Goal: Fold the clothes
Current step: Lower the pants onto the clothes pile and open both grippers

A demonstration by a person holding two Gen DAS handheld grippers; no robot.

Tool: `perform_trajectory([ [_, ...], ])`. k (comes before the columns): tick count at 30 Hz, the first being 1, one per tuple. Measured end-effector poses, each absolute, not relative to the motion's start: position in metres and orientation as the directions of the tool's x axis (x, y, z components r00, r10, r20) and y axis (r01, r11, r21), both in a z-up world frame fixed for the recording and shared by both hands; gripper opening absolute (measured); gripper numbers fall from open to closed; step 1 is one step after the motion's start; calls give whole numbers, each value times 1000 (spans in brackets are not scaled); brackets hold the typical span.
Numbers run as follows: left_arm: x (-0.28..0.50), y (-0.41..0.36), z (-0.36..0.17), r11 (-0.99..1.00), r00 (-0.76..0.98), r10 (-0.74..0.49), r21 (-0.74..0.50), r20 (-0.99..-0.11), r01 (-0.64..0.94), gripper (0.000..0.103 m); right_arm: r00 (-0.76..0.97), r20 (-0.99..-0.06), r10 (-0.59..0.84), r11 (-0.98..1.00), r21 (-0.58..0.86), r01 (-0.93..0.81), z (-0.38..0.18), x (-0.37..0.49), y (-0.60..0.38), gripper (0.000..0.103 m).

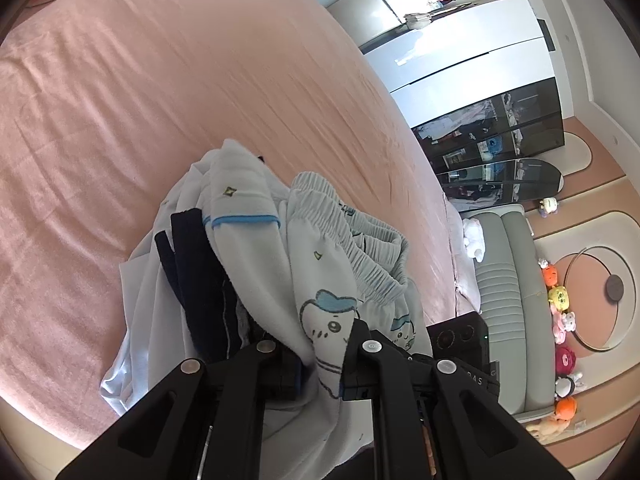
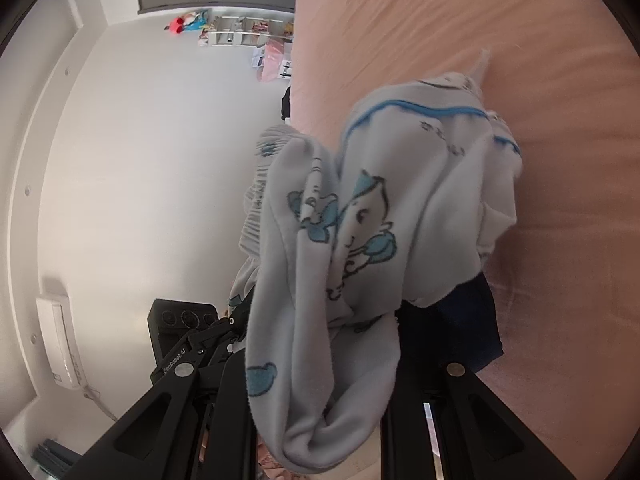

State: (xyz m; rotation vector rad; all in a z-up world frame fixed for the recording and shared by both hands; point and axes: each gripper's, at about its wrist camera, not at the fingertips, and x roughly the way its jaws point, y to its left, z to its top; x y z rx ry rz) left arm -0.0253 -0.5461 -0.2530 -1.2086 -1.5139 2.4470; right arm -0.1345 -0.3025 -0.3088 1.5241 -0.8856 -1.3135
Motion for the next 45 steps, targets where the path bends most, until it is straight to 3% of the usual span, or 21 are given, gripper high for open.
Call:
perform_trajectory([
  [3,-24,-546,-263,-499,-698,403,-781,-592,375,12,174,-320,-931,-329,944,-27,-329,-134,-300,18],
  [8,-20,-542,-267,-515,-697,369,-760,-615,397,31,183,-313,-932,-324,946,-30,-340,-136,-303,19],
  [12,-25,-533,-258,-526,-724,391,-783,-569,332,86,193,-347,-918,-346,937,40,-333,-137,-311,23],
  [13,-25,-531,-254,-533,-725,386,-779,-571,330,89,194,-354,-915,-350,935,55,-331,-137,-313,24],
  [14,-26,-529,-250,-563,-711,365,-750,-601,346,90,196,-357,-913,-351,934,64,-329,-137,-314,28],
  [16,-29,-526,-242,-624,-679,317,-685,-662,376,91,209,-318,-925,-316,948,45,-328,-138,-317,48],
  [18,-28,-523,-236,-678,-649,275,-622,-710,393,94,210,-257,-943,-262,965,4,-326,-138,-316,83],
  [19,-26,-522,-234,-694,-638,257,-598,-726,401,94,204,-244,-948,-252,968,-10,-325,-138,-315,86],
  [22,-19,-522,-227,-721,-615,201,-540,-762,434,95,176,-297,-939,-301,954,0,-320,-139,-308,88],
  [26,3,-533,-223,-669,-627,154,-548,-764,503,102,123,-313,-942,-320,947,-35,-318,-141,-292,89],
  [31,32,-539,-215,-638,-629,82,-526,-773,562,103,43,-397,-917,-398,917,-17,-306,-142,-269,89],
  [45,81,-487,-189,-694,-613,-38,-421,-789,585,103,-3,-537,-844,-518,812,267,-248,-120,-266,89],
])
